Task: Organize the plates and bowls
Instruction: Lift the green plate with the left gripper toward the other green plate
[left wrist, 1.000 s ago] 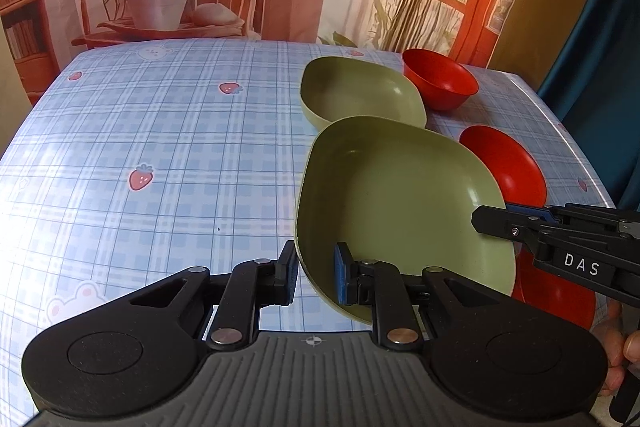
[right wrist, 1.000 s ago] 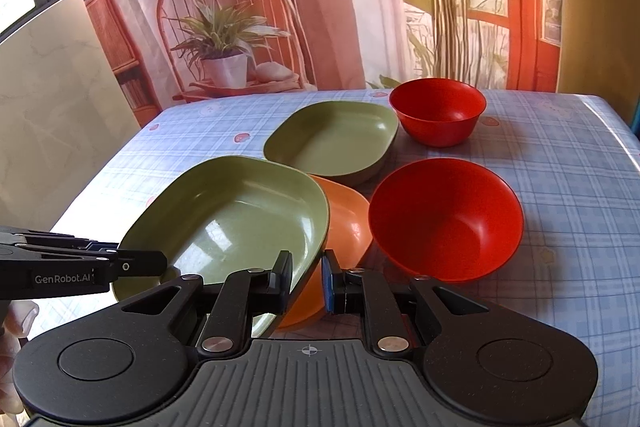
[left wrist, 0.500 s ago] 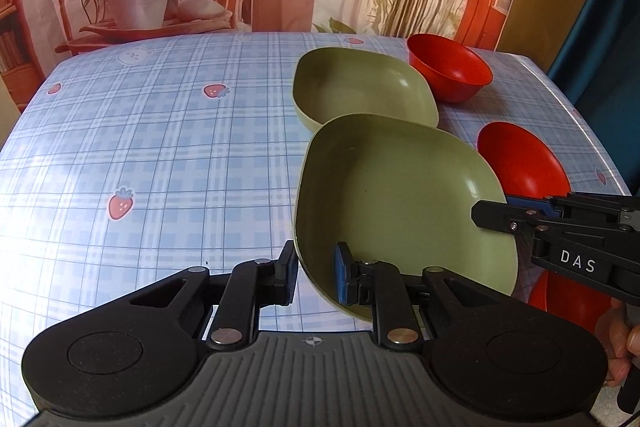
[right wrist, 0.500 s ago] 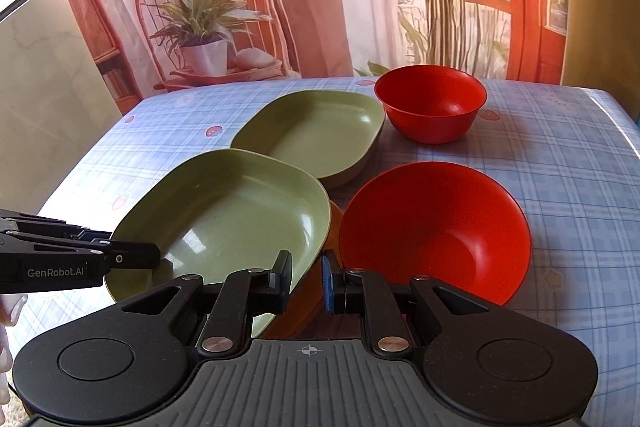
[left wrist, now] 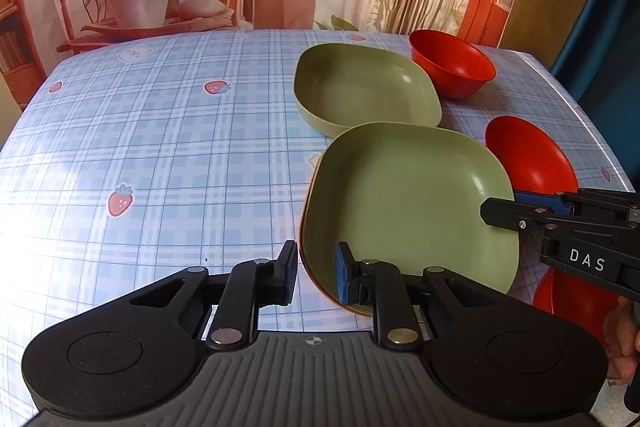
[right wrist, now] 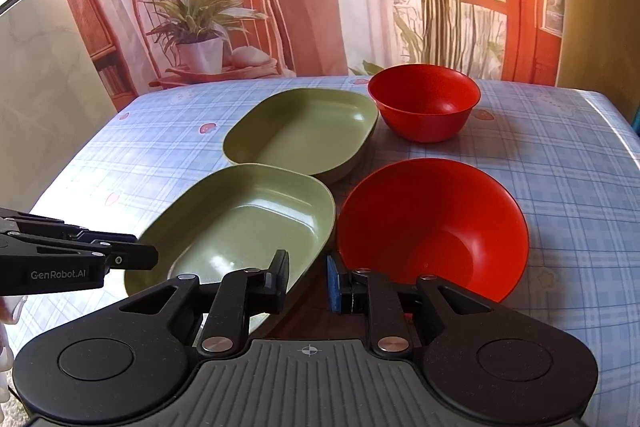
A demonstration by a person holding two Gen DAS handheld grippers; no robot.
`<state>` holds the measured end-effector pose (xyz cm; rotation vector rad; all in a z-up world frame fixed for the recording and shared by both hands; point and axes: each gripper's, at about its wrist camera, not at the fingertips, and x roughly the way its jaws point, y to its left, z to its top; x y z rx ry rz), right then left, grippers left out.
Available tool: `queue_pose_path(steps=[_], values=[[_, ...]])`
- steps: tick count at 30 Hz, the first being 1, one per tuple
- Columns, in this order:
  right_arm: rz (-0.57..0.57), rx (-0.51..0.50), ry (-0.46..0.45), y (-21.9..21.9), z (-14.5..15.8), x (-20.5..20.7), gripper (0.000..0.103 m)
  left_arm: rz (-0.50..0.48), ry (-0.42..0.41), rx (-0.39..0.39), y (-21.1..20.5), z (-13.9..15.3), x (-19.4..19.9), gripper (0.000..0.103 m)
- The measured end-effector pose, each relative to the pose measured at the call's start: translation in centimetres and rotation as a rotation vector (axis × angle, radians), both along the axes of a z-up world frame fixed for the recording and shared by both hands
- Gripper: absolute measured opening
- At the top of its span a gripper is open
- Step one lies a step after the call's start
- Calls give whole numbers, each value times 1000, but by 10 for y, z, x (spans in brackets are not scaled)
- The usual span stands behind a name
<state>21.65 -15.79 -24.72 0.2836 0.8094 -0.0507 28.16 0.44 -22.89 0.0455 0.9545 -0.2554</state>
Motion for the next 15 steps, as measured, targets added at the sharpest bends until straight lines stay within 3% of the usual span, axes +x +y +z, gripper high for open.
queue_pose_path(steps=[15], values=[[5,-5,-55,-2,21,-3,21,36,-21,-18,8,9,0,22]])
